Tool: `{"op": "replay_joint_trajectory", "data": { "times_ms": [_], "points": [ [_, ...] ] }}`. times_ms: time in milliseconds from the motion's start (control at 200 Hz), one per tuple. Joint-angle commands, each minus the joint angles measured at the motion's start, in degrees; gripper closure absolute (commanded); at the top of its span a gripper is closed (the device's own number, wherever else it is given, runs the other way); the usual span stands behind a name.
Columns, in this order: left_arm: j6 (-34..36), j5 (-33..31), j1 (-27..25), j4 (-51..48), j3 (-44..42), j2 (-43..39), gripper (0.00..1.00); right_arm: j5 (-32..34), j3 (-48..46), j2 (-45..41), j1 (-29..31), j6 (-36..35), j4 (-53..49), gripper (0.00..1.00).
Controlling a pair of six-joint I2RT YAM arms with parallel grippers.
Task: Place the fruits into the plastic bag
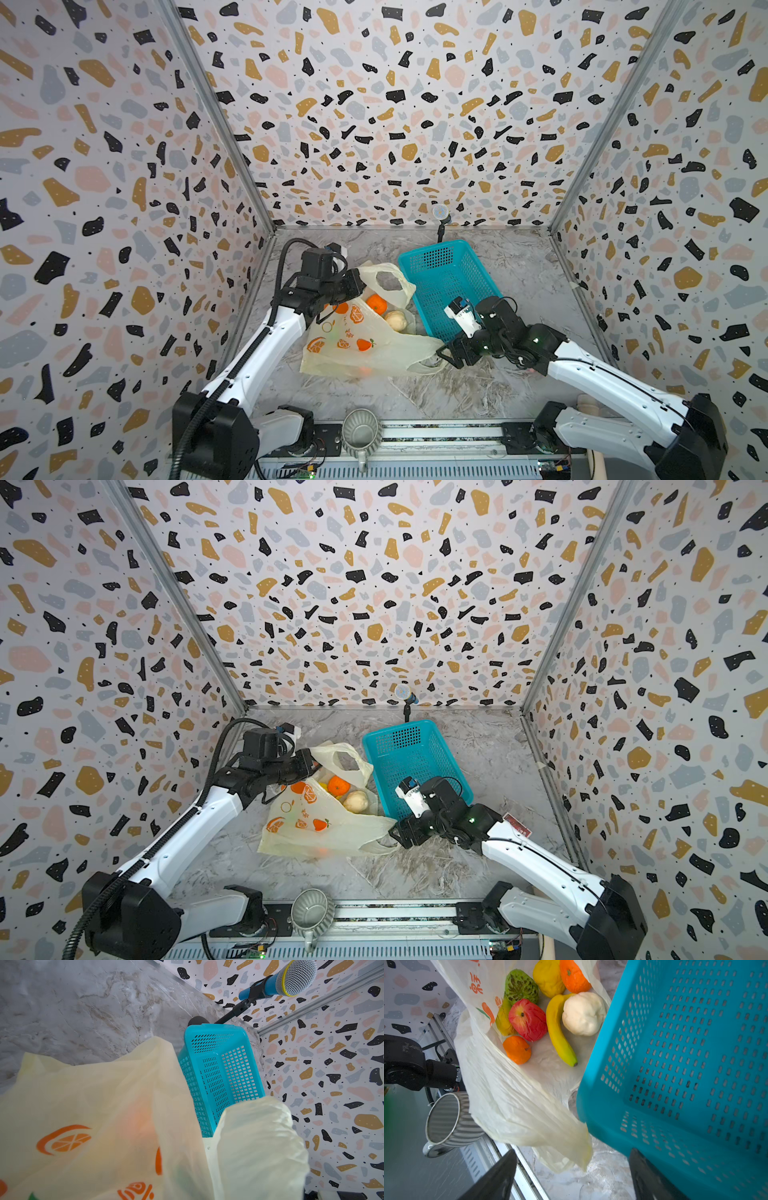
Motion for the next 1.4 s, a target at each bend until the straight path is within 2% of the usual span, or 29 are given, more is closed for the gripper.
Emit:
{"op": "replay_joint_trajectory", "data": {
  "times_ms": [0, 170, 300, 370, 466, 581, 741, 896, 996, 1176, 1397],
  "points": [
    [0.9, 0.1, 0.0, 0.6, 1.3, 0.2, 1.0, -1.1, -2.9, -2.1, 0.2, 3.6, -1.0, 0.16],
    [0.9, 0.2, -0.1, 0.6, 0.6, -0.2, 1.0, -3.4, -6.3, 0.5, 0.2, 4.5, 7.4, 0.2],
    [0.7, 0.8, 0.0, 0.6, 0.8, -0.2, 1.0, -4.6, -6.1, 5.9, 0.1, 2.6, 13.4, 0.32],
    [0.9, 0.8, -0.1, 0.5, 0.9, -0.1, 1.0, -6.5, -5.6, 8.0, -0.2, 1.3, 15.6, 0.43],
    [1.2, 0.7, -0.1, 0.3, 1.1, -0.2, 1.0, -9.2, -5.5, 9.8, -1.2, 0.7, 16.5, 0.72],
    [1.2, 0.8, -0.1, 0.5, 0.5, -0.3, 1.0, -9.8, -5.5, 9.7, -1.6, 0.4, 16.4, 1.0],
    [1.2, 1.0, -0.1, 0.6, 0.3, -0.3, 1.0, -10.8, -3.0, 4.6, -1.0, 1.3, 13.6, 1.0],
    [1.7, 0.7, 0.0, 0.1, 1.3, 0.1, 1.0, -10.9, 8.4, 2.9, 0.0, 0.5, 10.7, 1.0],
    [1.5, 0.7, 0.0, 0.1, 1.7, 0.3, 1.0, -11.3, 17.9, 8.0, 1.3, -2.1, 11.1, 1.0],
    [1.1, 0.2, 0.0, 0.1, 2.2, -0.1, 1.0, -10.1, 39.3, 21.0, 7.1, -11.0, 9.2, 1.0],
    [1.2, -2.8, 0.2, -0.8, 3.3, -1.0, 1.0, -12.9, 61.1, 33.7, 11.9, -16.9, 5.9, 1.0]
  ]
}}
